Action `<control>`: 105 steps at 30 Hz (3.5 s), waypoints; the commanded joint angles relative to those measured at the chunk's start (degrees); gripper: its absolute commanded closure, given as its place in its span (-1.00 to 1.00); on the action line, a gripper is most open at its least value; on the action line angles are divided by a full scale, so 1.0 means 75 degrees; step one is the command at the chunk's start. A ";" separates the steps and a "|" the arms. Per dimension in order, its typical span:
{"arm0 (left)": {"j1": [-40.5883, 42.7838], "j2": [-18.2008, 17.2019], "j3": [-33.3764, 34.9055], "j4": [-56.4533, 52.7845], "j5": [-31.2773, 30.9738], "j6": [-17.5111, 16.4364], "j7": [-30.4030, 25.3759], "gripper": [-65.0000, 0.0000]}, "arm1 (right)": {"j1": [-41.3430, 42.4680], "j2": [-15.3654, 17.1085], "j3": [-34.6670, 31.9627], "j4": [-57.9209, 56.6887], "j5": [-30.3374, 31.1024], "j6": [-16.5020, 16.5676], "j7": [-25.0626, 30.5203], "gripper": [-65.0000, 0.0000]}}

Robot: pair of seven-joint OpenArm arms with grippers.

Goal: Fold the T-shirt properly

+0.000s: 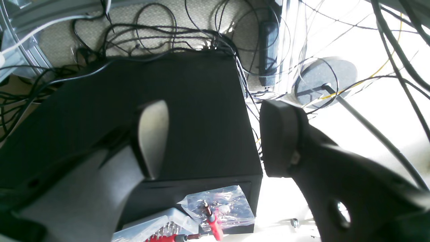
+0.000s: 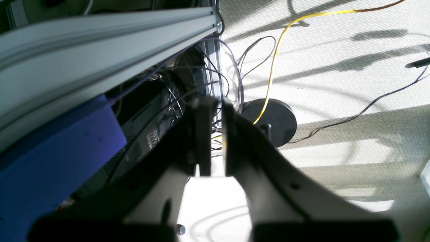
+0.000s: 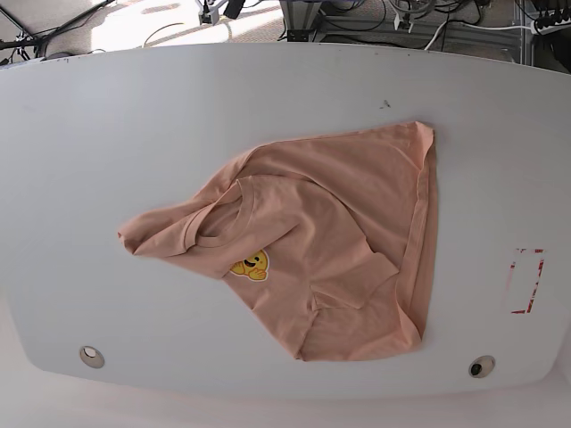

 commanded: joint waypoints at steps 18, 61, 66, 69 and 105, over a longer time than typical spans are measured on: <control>0.1315 -0.0082 -0.0049 0.1709 -0.0053 0.0050 -0.1050 -0.20 | -0.1205 -0.0135 0.0014 0.2047 -0.0013 0.0112 0.0118 0.87; 0.8828 0.0176 -0.2616 1.3173 -0.0065 0.0003 -0.1026 -0.19 | -0.7335 -0.0334 -0.0912 1.1108 0.1183 0.0124 -0.0832 0.87; 0.8894 0.0188 -0.2815 1.4158 -0.0077 0.0003 -0.1038 -0.19 | -0.7898 -0.0334 -0.0912 1.2116 0.1476 0.0112 -0.0832 0.87; 0.8894 0.0235 -0.2815 1.4380 -0.0089 0.0003 -0.1050 -0.19 | -0.8046 -0.0381 -0.0912 1.2467 0.1476 0.0077 -0.0832 0.87; 0.6613 0.0387 -0.2897 1.4357 -0.0053 0.0038 -0.0980 -0.63 | -0.3186 0.0861 0.0108 1.2737 0.2589 0.0136 -0.3457 0.85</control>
